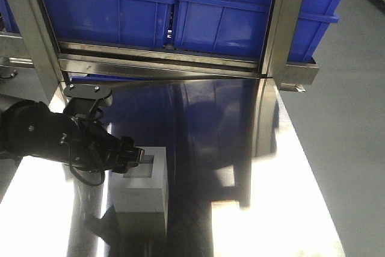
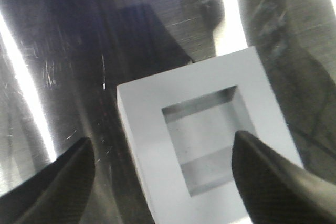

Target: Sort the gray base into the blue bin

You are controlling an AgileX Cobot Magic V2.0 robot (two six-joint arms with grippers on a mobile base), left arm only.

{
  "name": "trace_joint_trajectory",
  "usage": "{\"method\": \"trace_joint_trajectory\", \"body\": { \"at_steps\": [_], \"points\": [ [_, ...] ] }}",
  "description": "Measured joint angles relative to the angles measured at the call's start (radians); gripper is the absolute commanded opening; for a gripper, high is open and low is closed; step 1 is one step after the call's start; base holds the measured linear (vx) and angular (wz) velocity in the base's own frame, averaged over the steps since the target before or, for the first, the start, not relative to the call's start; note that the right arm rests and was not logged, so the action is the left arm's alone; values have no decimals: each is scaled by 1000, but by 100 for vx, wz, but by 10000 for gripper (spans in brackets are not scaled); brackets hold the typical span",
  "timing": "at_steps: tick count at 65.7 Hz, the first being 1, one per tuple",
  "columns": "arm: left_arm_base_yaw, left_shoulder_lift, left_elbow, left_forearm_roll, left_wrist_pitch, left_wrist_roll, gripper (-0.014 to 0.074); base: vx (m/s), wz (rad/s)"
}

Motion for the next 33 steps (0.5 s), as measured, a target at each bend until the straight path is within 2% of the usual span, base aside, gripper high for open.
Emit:
{"method": "trace_joint_trajectory", "body": {
  "at_steps": [10,19,25,33],
  "points": [
    [0,35,-3,3,-4,-7,510,0,0],
    [0,68,-3,4,-5,-15,456,0,0],
    [0,81,-3,5,-8,-21,391,0,0],
    [0,87,-4,4,-23,-25,249,0,0]
  ]
}}
